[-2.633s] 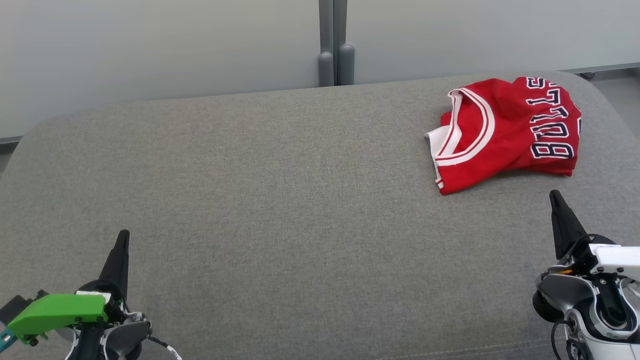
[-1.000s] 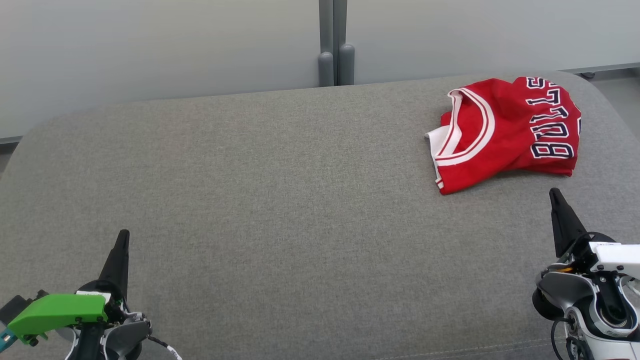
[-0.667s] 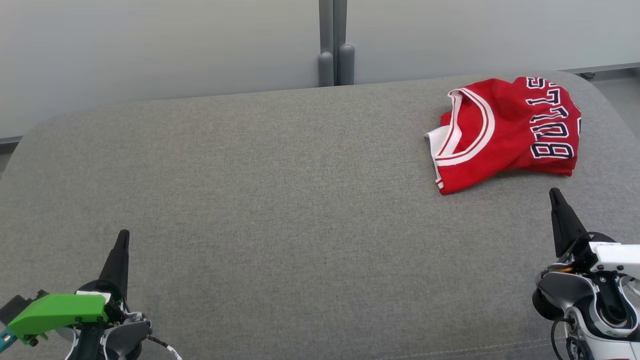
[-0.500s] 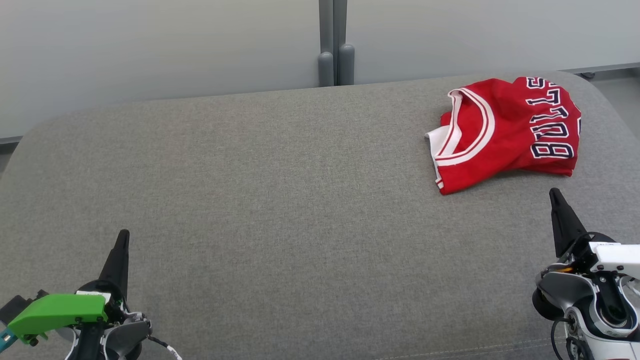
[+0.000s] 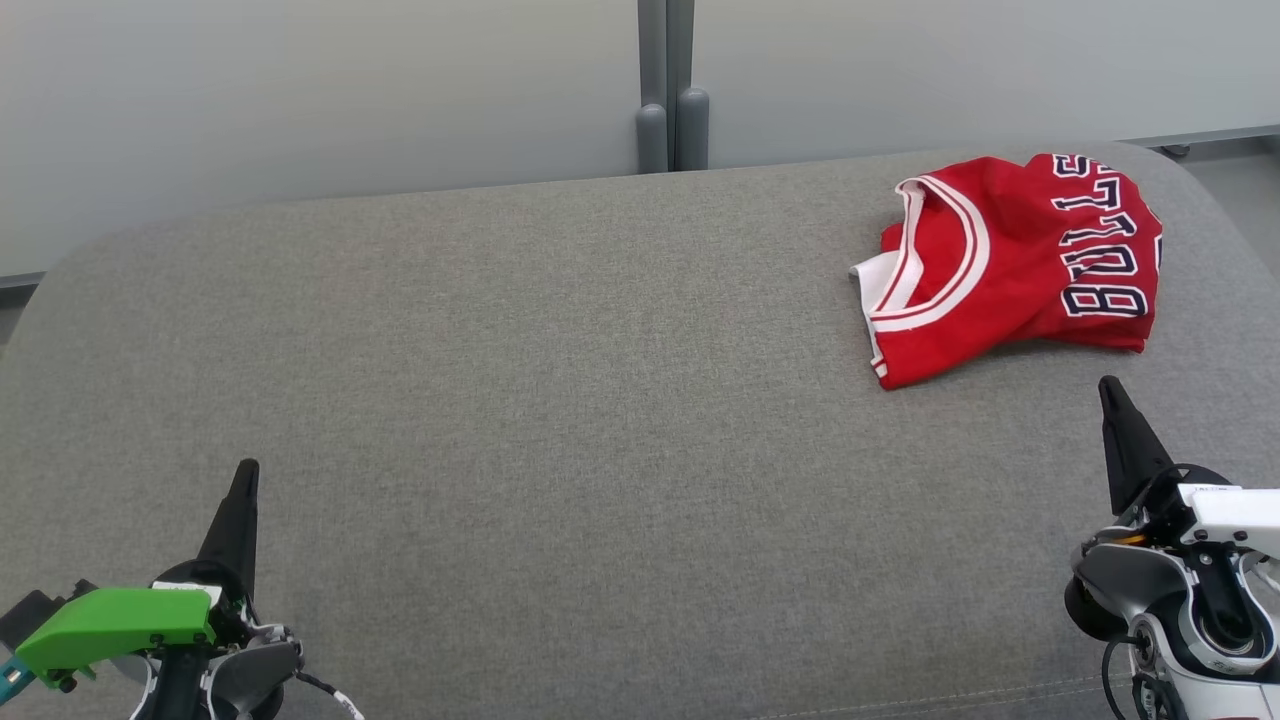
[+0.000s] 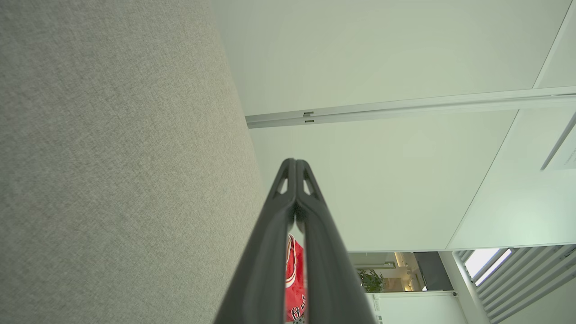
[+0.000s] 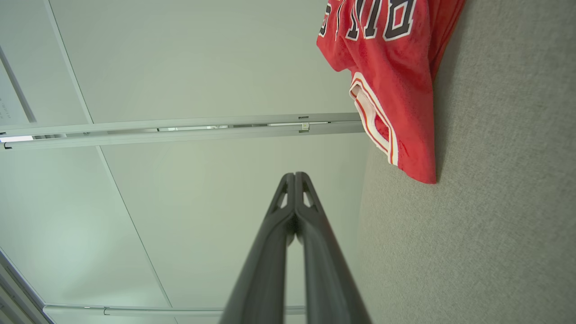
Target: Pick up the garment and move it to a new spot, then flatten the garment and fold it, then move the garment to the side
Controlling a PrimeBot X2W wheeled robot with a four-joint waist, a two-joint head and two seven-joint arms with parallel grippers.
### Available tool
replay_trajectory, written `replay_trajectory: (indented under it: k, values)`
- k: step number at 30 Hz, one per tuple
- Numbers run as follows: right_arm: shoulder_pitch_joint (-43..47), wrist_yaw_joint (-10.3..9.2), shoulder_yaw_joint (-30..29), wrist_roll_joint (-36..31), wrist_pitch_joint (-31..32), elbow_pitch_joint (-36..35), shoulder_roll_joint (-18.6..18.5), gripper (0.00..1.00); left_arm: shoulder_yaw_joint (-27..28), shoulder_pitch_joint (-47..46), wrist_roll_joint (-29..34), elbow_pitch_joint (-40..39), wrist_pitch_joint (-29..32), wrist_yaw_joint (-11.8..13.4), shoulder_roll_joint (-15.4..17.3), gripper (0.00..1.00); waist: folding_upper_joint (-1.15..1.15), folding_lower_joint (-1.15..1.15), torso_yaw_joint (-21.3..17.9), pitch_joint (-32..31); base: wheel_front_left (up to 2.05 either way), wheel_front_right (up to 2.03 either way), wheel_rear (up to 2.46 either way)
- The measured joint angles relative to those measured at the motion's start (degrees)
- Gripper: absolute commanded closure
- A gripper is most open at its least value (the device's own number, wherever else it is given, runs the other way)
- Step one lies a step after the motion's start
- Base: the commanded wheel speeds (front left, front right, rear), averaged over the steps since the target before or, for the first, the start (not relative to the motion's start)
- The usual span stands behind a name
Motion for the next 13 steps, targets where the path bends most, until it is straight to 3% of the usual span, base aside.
replay_trajectory:
  k: [13]
  values:
    - [0.0,0.00,0.0,0.0,0.0,0.0,0.0,1.00,0.0,0.0,0.0,0.0,0.0,0.0,0.0,1.00,0.00,0.00,0.0,0.0,0.00,0.00,0.00]
